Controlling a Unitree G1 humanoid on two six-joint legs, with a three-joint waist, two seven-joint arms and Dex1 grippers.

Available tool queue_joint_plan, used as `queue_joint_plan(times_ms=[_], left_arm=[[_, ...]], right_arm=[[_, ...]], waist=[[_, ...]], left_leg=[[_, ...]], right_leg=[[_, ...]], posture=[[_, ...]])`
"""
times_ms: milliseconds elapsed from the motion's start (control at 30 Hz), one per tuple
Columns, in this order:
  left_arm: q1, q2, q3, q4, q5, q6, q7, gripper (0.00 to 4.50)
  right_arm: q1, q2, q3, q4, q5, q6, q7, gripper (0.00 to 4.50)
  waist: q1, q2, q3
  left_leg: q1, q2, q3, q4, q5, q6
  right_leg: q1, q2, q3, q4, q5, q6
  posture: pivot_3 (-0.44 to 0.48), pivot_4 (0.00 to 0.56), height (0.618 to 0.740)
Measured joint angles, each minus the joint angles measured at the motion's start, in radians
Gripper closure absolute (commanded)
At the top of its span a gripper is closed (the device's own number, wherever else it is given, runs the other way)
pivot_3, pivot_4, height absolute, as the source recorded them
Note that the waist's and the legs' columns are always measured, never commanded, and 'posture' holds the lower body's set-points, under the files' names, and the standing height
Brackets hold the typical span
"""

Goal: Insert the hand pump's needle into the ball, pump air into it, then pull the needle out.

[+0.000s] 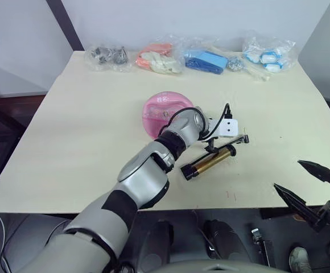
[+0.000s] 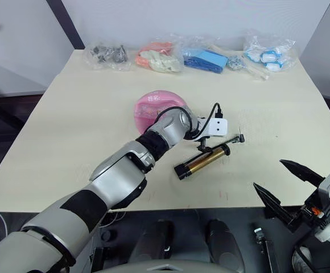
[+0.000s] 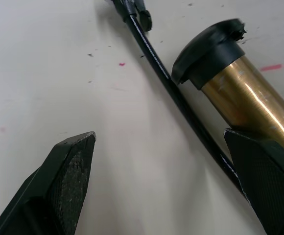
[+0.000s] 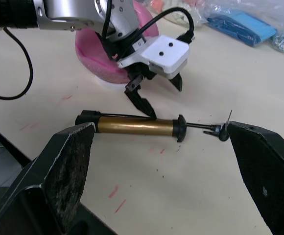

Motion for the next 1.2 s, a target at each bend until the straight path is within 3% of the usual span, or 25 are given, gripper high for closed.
queue_joint_plan(times_ms=[333,667,800,867,900,933,1067,1200], left_arm=[[0.004,-0.064,0.051,0.062,-0.003,0.06,0.008,0.06],[-0.012,-0.153,0.139,0.179,-0.019,0.133,0.118,0.06],[-0.019,-0.167,0.161,0.209,-0.019,0.131,0.164,1.28],[-0.019,-0.167,0.164,0.214,-0.018,0.13,0.175,2.06],[-0.019,-0.167,0.164,0.217,-0.018,0.129,0.179,2.67],[-0.019,-0.167,0.164,0.218,-0.017,0.129,0.18,2.82],[-0.015,-0.166,0.167,0.216,-0.019,0.131,0.176,4.4],[0.032,-0.135,0.191,0.14,-0.031,0.141,0.14,4.4]], right_arm=[[-0.003,-0.008,0.006,0.0,-0.006,0.0,-0.005,0.0],[-0.002,-0.008,0.033,0.0,-0.019,-0.001,-0.009,0.0],[-0.004,-0.008,0.04,0.0,-0.024,-0.001,-0.018,0.0],[-0.005,-0.008,0.045,0.0,-0.027,-0.001,-0.024,0.0],[-0.005,-0.008,0.047,0.0,-0.029,-0.001,-0.026,0.0],[-0.005,-0.008,0.048,0.0,-0.029,-0.001,-0.027,0.0],[-0.002,-0.008,0.059,-0.007,-0.032,-0.001,-0.034,0.0],[0.007,-0.007,0.079,-0.018,-0.045,0.004,-0.057,0.0]], waist=[[0.001,0.0,0.0],[0.0,0.0,0.0],[0.0,0.0,0.0],[-0.002,0.0,0.0],[-0.003,0.0,0.0],[-0.003,0.0,0.0],[-0.003,0.0,0.0],[-0.002,0.001,-0.001]], left_leg=[[0.0,0.0,0.0,0.001,0.0,0.0],[0.0,0.0,0.0,0.001,0.0,0.0],[0.001,0.0,0.0,0.001,0.0,0.0],[0.001,0.0,0.0,0.001,0.0,0.0],[0.001,0.0,0.0,0.001,0.0,0.0],[0.001,0.0,0.0,0.001,0.0,0.0],[0.002,0.0,0.0,0.002,0.0,0.0],[0.001,0.0,0.0,0.002,0.0,0.0]], right_leg=[[0.0,0.0,0.0,0.0,0.002,0.004],[0.001,0.0,0.0,0.0,0.003,0.004],[0.001,0.0,0.0,0.0,0.003,0.005],[0.001,0.0,0.0,0.0,0.003,0.006],[0.001,0.0,0.0,0.0,0.004,0.005],[0.001,0.0,0.0,0.0,0.004,0.005],[0.002,0.0,0.001,0.0,0.004,0.005],[0.002,0.0,0.001,0.0,0.004,0.006]], posture=[[0.0,0.15,0.74],[0.0,0.15,0.74],[0.0,0.15,0.74],[0.0,0.15,0.74],[0.0,0.15,0.74],[0.0,0.15,0.74],[0.0,0.15,0.74],[0.0,0.15,0.74]])
